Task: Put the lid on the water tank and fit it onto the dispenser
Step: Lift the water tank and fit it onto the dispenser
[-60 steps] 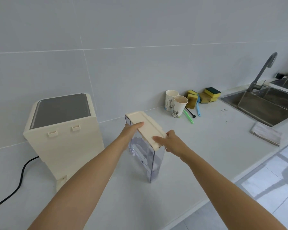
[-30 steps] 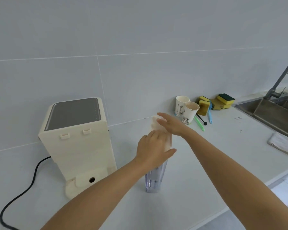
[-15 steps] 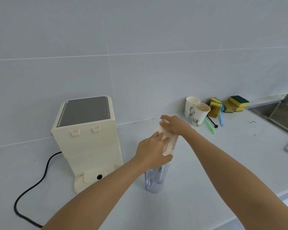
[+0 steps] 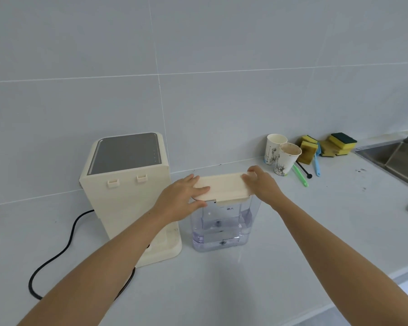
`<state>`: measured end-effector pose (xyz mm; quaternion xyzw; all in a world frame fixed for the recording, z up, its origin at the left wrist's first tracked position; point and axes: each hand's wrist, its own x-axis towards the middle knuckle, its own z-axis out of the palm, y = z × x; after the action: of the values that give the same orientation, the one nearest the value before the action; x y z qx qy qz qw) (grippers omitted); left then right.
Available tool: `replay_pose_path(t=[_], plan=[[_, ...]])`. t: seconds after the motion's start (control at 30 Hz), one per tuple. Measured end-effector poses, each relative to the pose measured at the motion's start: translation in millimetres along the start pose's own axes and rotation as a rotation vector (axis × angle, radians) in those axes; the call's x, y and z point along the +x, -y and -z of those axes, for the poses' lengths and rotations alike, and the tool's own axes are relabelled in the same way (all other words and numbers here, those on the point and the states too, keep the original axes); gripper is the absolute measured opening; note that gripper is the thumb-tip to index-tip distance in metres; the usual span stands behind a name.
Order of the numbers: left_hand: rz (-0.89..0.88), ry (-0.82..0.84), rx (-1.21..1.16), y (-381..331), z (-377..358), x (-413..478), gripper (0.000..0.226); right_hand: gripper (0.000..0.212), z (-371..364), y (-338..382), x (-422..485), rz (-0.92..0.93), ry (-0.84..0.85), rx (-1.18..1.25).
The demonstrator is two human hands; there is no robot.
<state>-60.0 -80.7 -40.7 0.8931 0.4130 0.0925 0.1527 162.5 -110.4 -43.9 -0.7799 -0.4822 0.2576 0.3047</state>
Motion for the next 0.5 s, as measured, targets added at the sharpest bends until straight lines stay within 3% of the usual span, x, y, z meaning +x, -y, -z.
replay_pose_path(t=[0.17,0.27,0.5], plan=[[0.039,-0.120,-0.110,10.3,-4.2,-4.7,0.046,0.043,-3.5,-7.4,-11.1,-0.019,-0.033,0.057],[0.062,-0.163,-0.213,10.5,-11.1,-7.8,0.058,0.045,-2.4,-11.9,-18.8,0.003,-0.028,0.151],[0.302,-0.049,-0.626,17.5,-31.9,-2.6,0.101,0.093,-3.8,-34.0,-39.5,0.025,0.117,0.464]])
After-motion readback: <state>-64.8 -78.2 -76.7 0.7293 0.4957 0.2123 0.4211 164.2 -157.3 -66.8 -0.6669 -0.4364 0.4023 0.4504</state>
